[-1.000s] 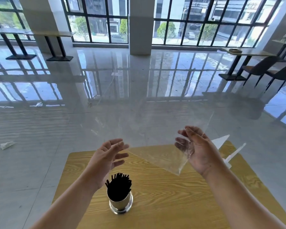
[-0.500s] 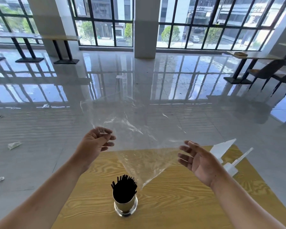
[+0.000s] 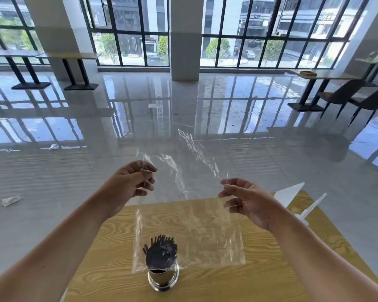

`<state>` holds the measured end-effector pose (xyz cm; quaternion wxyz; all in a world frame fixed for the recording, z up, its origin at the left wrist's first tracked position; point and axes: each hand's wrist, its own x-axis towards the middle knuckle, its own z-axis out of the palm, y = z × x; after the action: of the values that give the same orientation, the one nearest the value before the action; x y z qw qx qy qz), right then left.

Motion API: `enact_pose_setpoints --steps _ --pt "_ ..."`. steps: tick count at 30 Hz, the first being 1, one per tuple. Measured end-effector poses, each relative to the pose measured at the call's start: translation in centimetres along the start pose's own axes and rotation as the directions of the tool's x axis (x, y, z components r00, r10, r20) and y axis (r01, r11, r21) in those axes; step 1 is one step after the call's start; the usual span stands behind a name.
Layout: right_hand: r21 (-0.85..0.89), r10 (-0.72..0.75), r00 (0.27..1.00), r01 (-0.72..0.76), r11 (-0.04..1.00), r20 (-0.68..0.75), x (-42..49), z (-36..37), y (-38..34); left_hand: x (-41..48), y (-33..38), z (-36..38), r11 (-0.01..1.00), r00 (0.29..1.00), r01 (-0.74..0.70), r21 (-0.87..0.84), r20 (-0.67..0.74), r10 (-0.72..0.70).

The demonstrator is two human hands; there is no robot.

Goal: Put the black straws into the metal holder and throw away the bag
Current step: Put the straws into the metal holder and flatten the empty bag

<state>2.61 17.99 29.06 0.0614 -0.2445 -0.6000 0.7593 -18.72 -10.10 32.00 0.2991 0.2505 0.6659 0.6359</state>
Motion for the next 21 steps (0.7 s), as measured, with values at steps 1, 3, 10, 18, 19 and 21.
enact_pose_setpoints --steps 1,3,10,18,19,21 --pt "-0.013 -0.01 1.0 0.01 1.0 -0.022 0.2 0.2 -0.1 0.1 -0.1 0.2 1.0 1.0 0.002 -0.006 -0.016 -0.002" --pt "-0.004 -0.035 0.997 0.035 0.999 -0.065 0.4 0.4 -0.2 0.2 -0.2 0.4 1.0 0.998 0.008 -0.012 -0.062 -0.009" --pt "0.022 -0.109 0.987 0.112 0.993 -0.117 0.6 -0.1 -0.7 -0.3 -1.5 0.4 0.992 0.992 0.126 -0.003 -0.017 -0.126" --pt "-0.078 -0.113 0.98 0.102 0.992 -0.163 0.3 -1.3 -0.4 -0.3 -2.3 0.2 0.988 0.989 0.142 0.067 -0.057 -0.138" --pt "-0.076 -0.111 0.98 0.099 0.992 -0.163 0.3 -1.4 -0.3 -0.2 -2.3 0.3 0.988 0.989 0.142 0.058 -0.06 -0.138" --pt "-0.075 -0.094 0.981 0.082 0.994 -0.171 0.2 -1.8 -0.2 0.0 -2.4 0.6 0.989 0.988 0.14 0.037 -0.07 -0.137"
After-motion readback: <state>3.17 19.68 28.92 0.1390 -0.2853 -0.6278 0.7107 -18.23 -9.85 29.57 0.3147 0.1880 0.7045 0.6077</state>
